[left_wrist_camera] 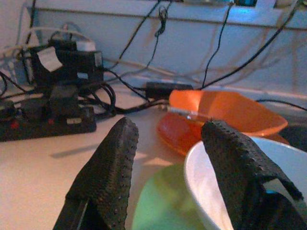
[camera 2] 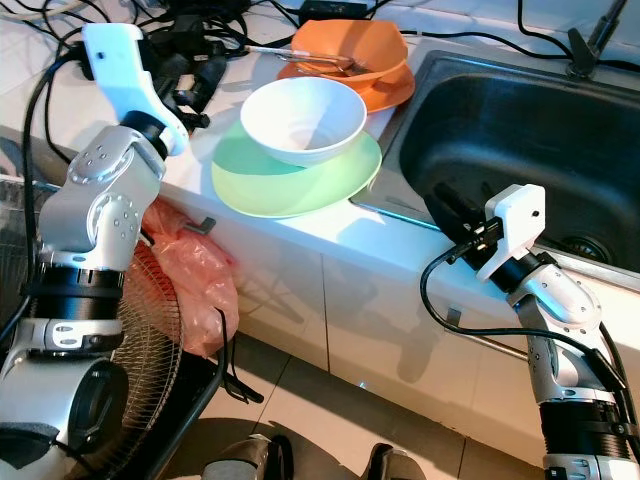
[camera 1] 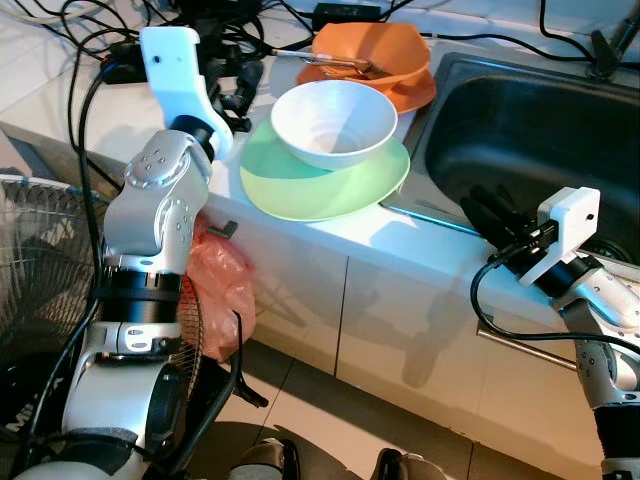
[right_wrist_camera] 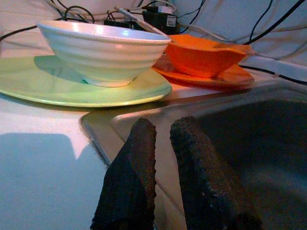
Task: Kitchen organization
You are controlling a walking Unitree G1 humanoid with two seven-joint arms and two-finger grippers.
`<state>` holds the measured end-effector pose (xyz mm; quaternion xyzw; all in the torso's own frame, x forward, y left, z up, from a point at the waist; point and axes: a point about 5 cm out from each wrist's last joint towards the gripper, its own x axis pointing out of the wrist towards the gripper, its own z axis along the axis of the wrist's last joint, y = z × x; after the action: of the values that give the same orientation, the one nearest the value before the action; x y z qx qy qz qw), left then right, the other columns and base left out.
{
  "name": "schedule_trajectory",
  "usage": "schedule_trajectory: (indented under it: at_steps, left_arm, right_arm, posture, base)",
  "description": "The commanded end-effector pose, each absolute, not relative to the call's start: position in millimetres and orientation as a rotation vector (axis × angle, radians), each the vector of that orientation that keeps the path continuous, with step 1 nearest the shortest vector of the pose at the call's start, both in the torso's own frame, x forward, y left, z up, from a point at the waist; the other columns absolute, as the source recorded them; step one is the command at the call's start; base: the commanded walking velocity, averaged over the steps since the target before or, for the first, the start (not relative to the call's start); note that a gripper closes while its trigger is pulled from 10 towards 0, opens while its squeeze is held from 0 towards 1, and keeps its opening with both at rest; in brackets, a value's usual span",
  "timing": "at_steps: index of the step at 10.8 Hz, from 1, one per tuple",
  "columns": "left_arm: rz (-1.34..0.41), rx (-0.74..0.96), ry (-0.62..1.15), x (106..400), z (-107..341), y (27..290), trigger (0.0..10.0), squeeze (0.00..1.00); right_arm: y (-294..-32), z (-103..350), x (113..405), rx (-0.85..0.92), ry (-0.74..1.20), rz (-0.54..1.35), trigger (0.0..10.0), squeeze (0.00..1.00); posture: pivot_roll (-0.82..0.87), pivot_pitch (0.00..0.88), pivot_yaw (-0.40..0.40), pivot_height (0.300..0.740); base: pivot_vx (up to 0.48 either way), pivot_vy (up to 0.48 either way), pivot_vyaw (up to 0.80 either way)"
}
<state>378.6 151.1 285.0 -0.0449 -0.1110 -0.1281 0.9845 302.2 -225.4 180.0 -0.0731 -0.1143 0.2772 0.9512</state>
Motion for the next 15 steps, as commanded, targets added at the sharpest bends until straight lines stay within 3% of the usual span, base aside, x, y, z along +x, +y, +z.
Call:
schedule_trajectory:
  at_steps: [1,15]
  left_arm:
    - [-0.289,-0.084,-0.178,381,283,153,10.0,0.00]
    - [-0.477,-0.117,0.038,404,281,159,10.0,0.00]
  right_arm:
    - [-219,179,303,-0.157,-0.235,0.595,10.0,0.00]
    - [-208,173,302,-0.127,-0.233,0.614,10.0,0.00]
  posture:
    - [0.07,0.109,0.049,0.740]
    - [0.08,0.153,0.070,0.740]
  base:
    - [0.000,0.000,0.00]
    - [0.000,0.000,0.00]
